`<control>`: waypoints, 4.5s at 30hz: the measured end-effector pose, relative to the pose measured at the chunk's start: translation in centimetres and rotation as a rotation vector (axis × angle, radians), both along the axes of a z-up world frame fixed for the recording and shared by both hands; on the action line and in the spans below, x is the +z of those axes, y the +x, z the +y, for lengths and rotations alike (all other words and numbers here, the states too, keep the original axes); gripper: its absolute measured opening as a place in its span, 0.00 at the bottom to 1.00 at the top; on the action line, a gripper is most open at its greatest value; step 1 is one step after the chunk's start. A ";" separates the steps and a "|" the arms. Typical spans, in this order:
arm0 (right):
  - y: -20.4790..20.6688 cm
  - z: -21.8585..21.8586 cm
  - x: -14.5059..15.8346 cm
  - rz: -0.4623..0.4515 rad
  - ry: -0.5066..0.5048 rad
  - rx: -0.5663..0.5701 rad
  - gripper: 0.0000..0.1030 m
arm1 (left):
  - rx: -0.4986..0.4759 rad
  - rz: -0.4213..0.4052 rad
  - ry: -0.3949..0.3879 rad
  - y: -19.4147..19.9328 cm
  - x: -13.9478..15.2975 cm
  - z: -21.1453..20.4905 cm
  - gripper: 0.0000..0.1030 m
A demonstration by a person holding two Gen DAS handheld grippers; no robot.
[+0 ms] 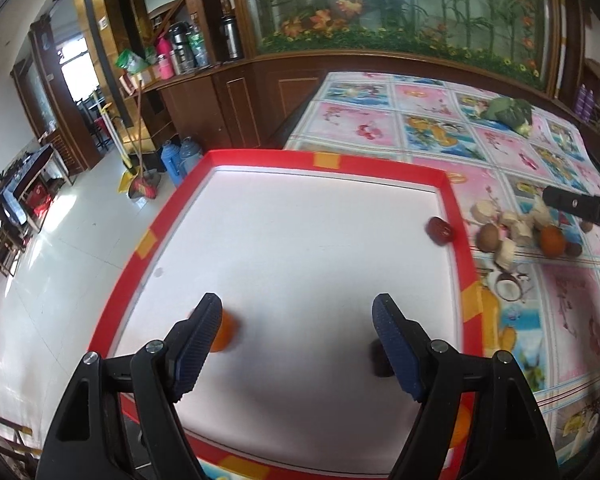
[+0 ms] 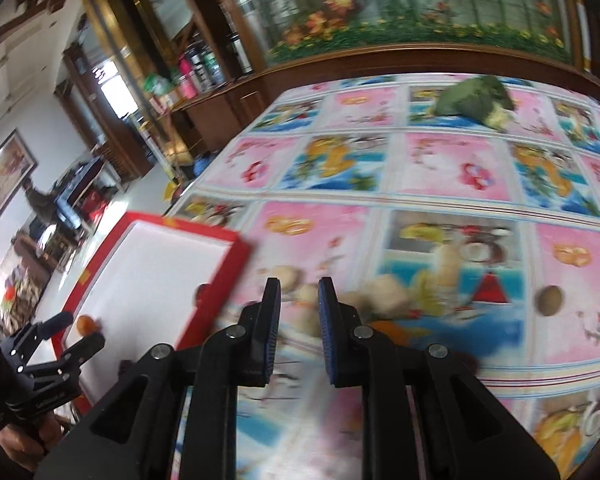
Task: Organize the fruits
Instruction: 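Carry both into the tray and open left tool while right tool releases its date, then grasp a mandarin with right tool while left tool returns to the table, then grasp a tan cube with left tool while right tool holds the mandarin, then lift the tan cube with left tool while right tool keeps holding the mandarin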
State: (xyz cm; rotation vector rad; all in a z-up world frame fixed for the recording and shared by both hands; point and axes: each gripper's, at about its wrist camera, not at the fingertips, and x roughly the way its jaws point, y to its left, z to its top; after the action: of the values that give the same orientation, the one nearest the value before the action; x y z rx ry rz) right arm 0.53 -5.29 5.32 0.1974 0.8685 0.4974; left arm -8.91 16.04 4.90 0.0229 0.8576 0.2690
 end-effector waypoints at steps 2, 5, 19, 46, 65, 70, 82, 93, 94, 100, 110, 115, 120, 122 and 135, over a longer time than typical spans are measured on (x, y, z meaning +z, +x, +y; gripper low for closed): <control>0.3 -2.3 0.0 0.000 -0.004 -0.049 0.21 | -0.026 0.003 0.006 0.2 0.2 -1.1 0.75; 0.9 -5.7 -0.2 0.018 0.011 -0.120 0.21 | -0.066 0.010 0.012 0.6 0.3 -2.7 0.75; -0.1 -3.4 -1.7 0.063 -0.035 0.057 0.28 | -0.222 0.037 -0.003 1.7 0.1 -9.4 0.75; 0.1 -2.2 -3.2 0.035 -0.156 0.004 0.36 | -0.252 0.073 -0.083 3.5 -0.4 -11.4 0.69; 0.5 -5.7 -1.1 0.066 -0.013 -0.110 0.36 | -0.261 0.151 -0.177 8.2 -3.8 -13.1 0.32; 0.5 -5.7 -1.1 0.069 -0.011 -0.111 0.36 | -0.272 0.137 -0.175 8.5 -3.8 -13.3 0.22; 0.6 -5.9 -1.2 0.066 -0.018 -0.131 0.36 | -0.273 0.117 -0.178 8.2 -3.8 -13.4 0.14; 0.7 -5.9 -1.4 0.073 -0.018 -0.131 0.36 | -0.256 0.119 -0.153 8.6 -3.9 -13.5 0.25; 0.6 -5.9 -1.4 0.074 -0.017 -0.130 0.36 | -0.250 0.119 -0.152 8.7 -3.9 -13.5 0.30; 0.6 -5.7 -1.7 0.075 -0.024 -0.127 0.36 | -0.250 0.110 -0.153 9.2 -3.9 -13.5 0.32; 0.7 -5.6 -1.9 0.074 -0.028 -0.128 0.36 | -0.270 0.078 -0.169 8.8 -3.4 -13.6 0.17; 0.7 -5.7 -1.9 0.060 -0.028 -0.135 0.36 | -0.280 0.034 -0.199 7.2 -1.6 -12.7 0.17; 0.5 -5.8 -1.7 0.027 -0.025 -0.150 0.36 | -0.284 -0.018 -0.232 4.7 0.3 -10.9 0.17; 0.5 -5.6 -1.6 0.014 -0.024 -0.155 0.36 | -0.282 -0.035 -0.235 3.7 0.9 -9.9 0.17; 0.2 -3.6 -2.5 -0.012 -0.073 -0.164 0.36 | -0.306 0.050 -0.263 5.1 -1.6 -9.7 0.18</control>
State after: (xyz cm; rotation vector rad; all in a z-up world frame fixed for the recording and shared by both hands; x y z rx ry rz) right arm 0.70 -8.87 2.82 0.1963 0.8491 0.3135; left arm -3.85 6.36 3.33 -0.0845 0.9201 -0.1329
